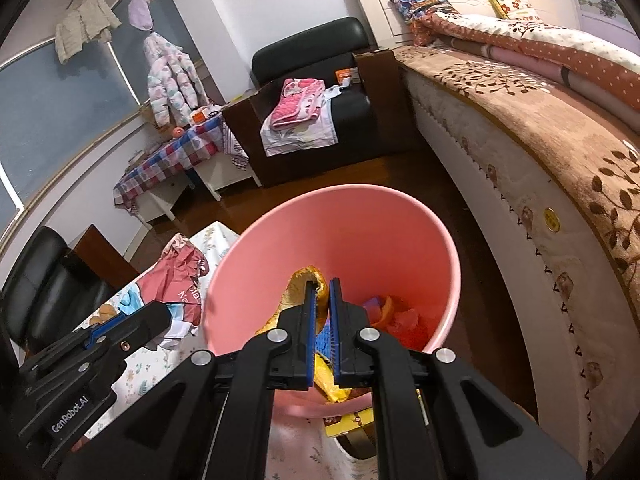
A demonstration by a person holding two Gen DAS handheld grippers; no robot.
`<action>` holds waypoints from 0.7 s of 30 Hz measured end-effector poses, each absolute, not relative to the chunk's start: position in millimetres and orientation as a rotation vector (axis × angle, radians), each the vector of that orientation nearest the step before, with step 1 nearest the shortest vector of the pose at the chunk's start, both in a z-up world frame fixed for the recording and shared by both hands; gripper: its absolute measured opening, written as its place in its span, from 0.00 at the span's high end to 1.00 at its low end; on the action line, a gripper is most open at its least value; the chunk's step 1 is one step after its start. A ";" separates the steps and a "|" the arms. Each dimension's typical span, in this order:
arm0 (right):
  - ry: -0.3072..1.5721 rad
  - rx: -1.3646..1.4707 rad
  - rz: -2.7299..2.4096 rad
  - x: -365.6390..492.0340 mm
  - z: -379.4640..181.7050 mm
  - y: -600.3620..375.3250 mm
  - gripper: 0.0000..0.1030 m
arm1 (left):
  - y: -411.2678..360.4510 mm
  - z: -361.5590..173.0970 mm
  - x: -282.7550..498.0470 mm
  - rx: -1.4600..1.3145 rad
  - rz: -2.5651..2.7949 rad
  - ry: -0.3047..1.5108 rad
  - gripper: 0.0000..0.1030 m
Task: Collect trash
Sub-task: 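Carry the wrapper and yellow peel over the pink bucket and open both grippers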
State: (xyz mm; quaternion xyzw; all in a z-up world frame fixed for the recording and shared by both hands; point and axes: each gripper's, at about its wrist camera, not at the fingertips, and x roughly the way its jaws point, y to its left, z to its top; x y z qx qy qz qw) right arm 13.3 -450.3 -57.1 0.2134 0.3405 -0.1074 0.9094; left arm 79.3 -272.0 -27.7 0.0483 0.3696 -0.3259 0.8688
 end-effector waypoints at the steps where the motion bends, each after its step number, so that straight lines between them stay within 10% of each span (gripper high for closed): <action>1: 0.705 0.433 -0.228 13.8 -58.2 -450.2 0.94 | -274.1 -29.7 80.9 0.103 -0.684 0.779 0.84; 21: 0.755 0.433 -0.273 23.0 -74.8 -457.9 0.94 | -300.9 -53.4 91.5 0.173 -0.694 0.821 0.79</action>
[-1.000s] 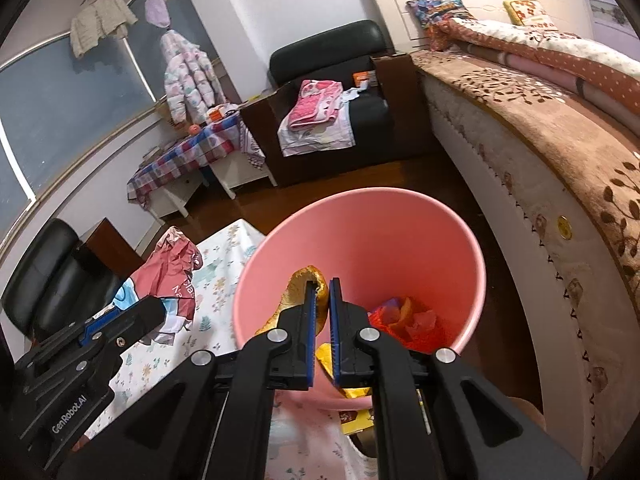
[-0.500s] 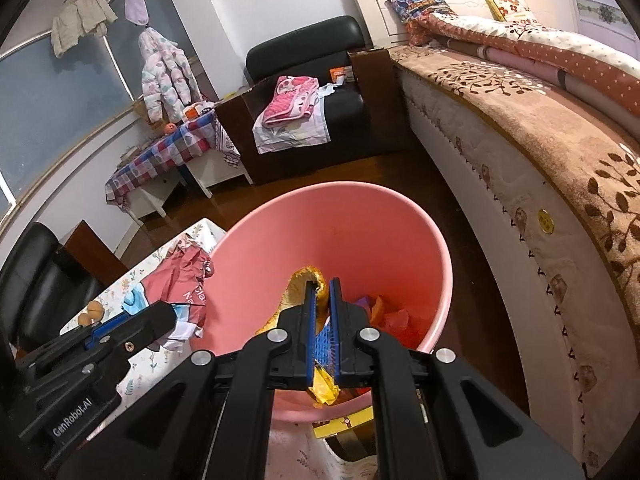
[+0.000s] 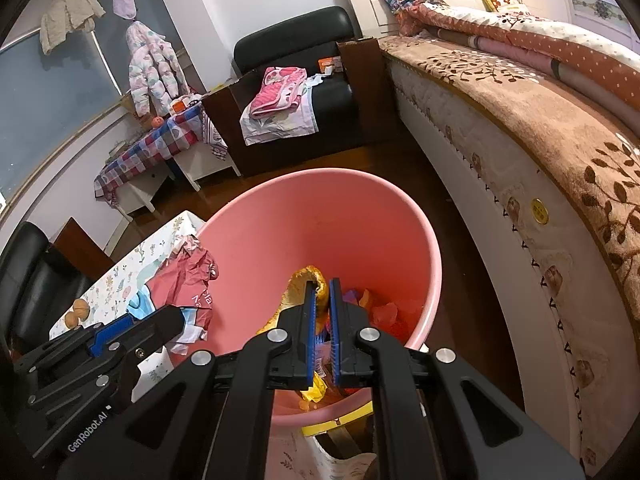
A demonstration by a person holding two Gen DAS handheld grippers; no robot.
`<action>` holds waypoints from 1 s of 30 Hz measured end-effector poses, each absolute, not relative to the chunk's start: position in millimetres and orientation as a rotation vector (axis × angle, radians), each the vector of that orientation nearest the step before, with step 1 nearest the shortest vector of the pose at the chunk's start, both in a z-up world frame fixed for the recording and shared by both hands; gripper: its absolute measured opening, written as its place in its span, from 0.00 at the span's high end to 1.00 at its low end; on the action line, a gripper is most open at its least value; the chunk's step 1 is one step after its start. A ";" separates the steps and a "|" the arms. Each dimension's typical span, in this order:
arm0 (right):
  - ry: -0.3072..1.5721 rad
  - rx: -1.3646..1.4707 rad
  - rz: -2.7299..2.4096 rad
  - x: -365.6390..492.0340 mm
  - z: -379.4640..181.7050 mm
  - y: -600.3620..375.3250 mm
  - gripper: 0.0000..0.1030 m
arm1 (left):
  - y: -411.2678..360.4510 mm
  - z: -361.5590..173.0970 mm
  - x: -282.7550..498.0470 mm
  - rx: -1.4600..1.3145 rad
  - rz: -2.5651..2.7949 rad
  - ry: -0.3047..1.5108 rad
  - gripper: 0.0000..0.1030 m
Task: Collect trash
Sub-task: 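Carry the wrapper and yellow peel over the pink bucket and open both grippers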
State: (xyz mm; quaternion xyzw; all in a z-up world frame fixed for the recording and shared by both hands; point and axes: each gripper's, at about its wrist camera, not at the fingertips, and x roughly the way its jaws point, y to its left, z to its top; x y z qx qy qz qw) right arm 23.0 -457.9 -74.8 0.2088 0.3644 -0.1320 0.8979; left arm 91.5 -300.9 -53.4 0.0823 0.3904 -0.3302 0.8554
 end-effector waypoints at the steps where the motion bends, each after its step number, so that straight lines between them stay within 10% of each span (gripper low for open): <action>1: 0.754 0.431 -0.274 22.9 -74.6 -457.5 0.94 | -301.5 -53.5 91.6 0.175 -0.692 0.819 0.79; 9: 0.757 0.433 -0.282 23.1 -78.3 -457.2 0.93 | -302.9 -52.2 86.7 0.189 -0.677 0.793 0.54; 30: 0.786 0.462 -0.268 24.4 -85.0 -458.1 0.93 | -294.3 -44.2 80.1 0.183 -0.656 0.753 0.50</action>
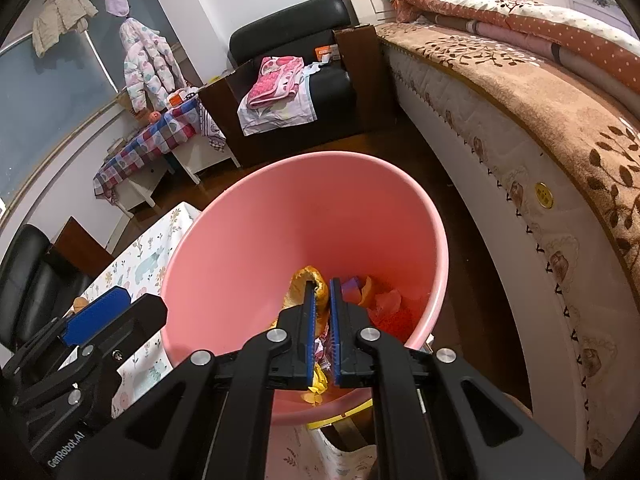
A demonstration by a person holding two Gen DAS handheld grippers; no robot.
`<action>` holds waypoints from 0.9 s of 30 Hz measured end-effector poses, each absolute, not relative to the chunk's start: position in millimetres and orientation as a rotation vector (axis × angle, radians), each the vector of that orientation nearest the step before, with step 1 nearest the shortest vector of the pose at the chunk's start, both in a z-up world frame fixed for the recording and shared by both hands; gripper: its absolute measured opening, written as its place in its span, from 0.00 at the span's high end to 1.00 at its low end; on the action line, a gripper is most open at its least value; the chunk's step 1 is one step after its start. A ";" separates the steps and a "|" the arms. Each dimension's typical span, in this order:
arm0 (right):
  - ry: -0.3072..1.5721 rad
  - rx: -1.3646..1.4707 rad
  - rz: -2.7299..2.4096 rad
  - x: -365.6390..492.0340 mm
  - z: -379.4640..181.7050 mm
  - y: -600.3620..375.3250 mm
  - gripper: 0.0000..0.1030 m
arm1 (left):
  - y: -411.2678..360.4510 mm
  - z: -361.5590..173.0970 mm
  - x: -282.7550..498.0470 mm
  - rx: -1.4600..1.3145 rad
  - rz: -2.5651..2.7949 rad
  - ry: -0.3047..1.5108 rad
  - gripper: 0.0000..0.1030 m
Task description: Collect trash
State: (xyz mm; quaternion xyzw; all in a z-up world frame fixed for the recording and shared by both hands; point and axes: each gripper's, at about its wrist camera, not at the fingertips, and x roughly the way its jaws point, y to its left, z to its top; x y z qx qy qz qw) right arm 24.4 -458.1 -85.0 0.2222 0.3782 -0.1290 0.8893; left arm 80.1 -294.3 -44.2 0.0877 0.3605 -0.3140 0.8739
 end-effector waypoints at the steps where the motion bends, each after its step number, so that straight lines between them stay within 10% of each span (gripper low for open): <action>1: 0.784 0.461 -0.268 24.4 -84.6 -457.6 0.93 | -293.9 -43.8 80.2 0.182 -0.655 0.753 0.50; 27: 0.750 0.457 -0.255 17.9 -72.4 -453.2 0.79 | -279.5 -36.1 81.1 0.160 -0.639 0.748 0.49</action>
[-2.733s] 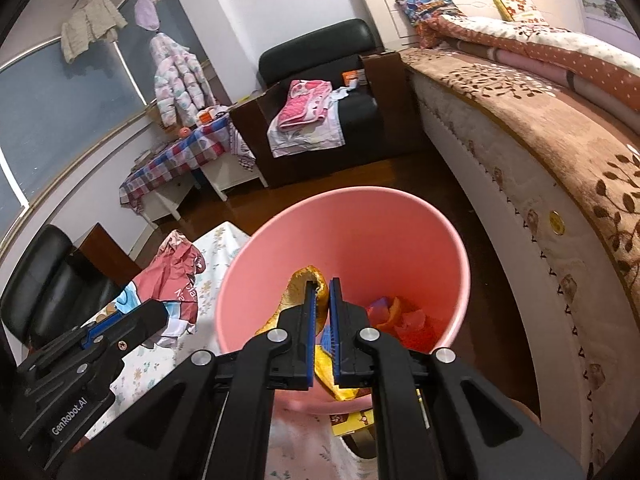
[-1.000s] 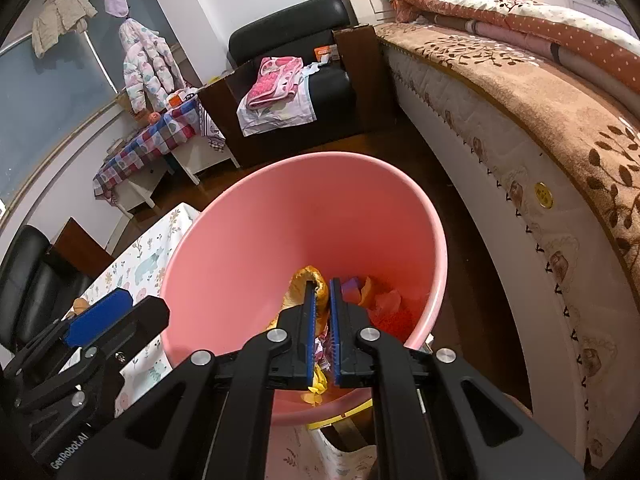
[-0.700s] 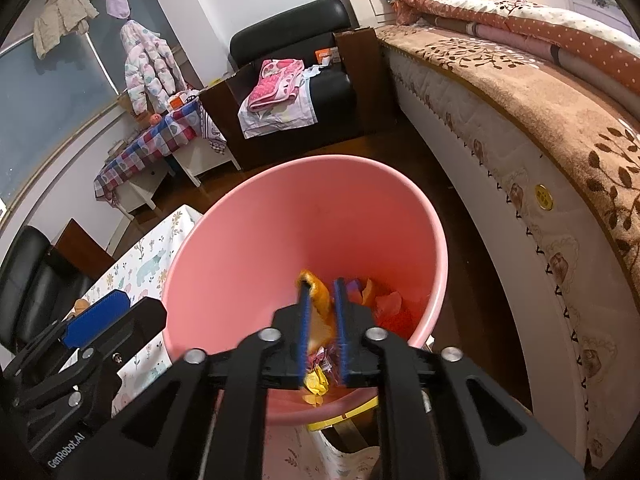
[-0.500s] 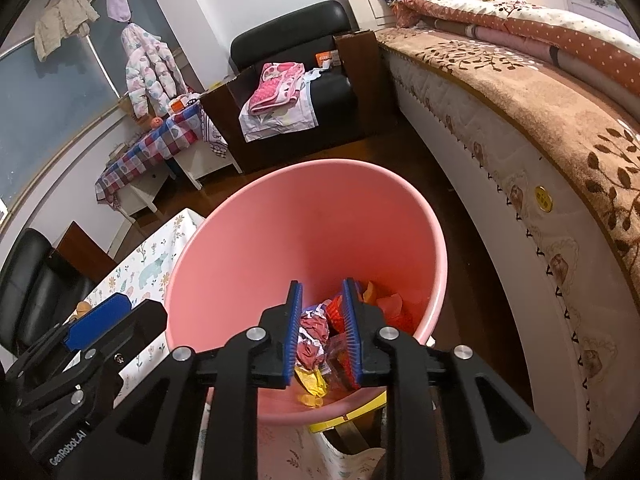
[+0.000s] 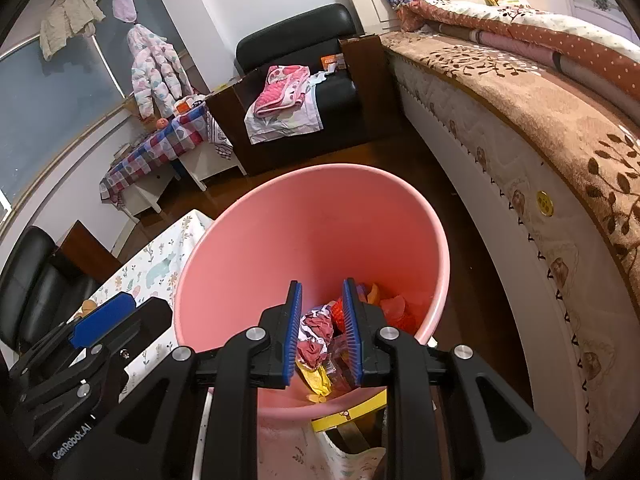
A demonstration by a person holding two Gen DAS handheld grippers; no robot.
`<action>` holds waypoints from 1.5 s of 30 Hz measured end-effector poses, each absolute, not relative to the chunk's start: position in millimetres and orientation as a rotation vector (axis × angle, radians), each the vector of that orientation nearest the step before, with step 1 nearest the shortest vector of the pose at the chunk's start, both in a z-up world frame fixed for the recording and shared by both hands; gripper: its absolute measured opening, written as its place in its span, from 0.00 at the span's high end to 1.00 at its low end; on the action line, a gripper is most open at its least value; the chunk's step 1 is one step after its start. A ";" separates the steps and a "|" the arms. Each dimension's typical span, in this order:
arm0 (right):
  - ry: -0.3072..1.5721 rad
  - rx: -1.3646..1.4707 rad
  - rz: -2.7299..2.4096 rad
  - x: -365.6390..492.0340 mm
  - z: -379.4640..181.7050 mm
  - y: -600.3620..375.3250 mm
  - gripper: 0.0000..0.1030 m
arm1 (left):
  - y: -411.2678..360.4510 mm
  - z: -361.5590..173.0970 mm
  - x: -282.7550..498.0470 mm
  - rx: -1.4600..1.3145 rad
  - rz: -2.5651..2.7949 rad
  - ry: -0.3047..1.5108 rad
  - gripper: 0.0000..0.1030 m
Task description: Collect trash
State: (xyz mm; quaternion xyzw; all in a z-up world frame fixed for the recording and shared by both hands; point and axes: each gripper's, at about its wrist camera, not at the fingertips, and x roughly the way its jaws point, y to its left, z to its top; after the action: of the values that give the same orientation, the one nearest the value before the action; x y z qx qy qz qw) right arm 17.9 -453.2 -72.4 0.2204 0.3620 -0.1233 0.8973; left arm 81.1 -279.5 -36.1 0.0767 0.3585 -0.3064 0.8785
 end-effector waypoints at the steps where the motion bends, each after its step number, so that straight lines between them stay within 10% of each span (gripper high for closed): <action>1: 0.747 0.455 -0.255 17.1 -71.5 -452.5 0.79 | -278.3 -36.0 80.7 0.159 -0.638 0.747 0.49; 45: 0.493 0.173 -0.309 -41.2 -11.0 -362.7 0.68 | -203.3 8.4 42.8 0.032 -0.576 0.604 0.49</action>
State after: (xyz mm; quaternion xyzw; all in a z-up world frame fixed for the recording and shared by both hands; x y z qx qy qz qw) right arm -41.2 -362.7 -11.0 0.0851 0.2429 -0.1522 0.9543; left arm 42.8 -203.3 8.4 0.0153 0.2934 -0.2797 0.9140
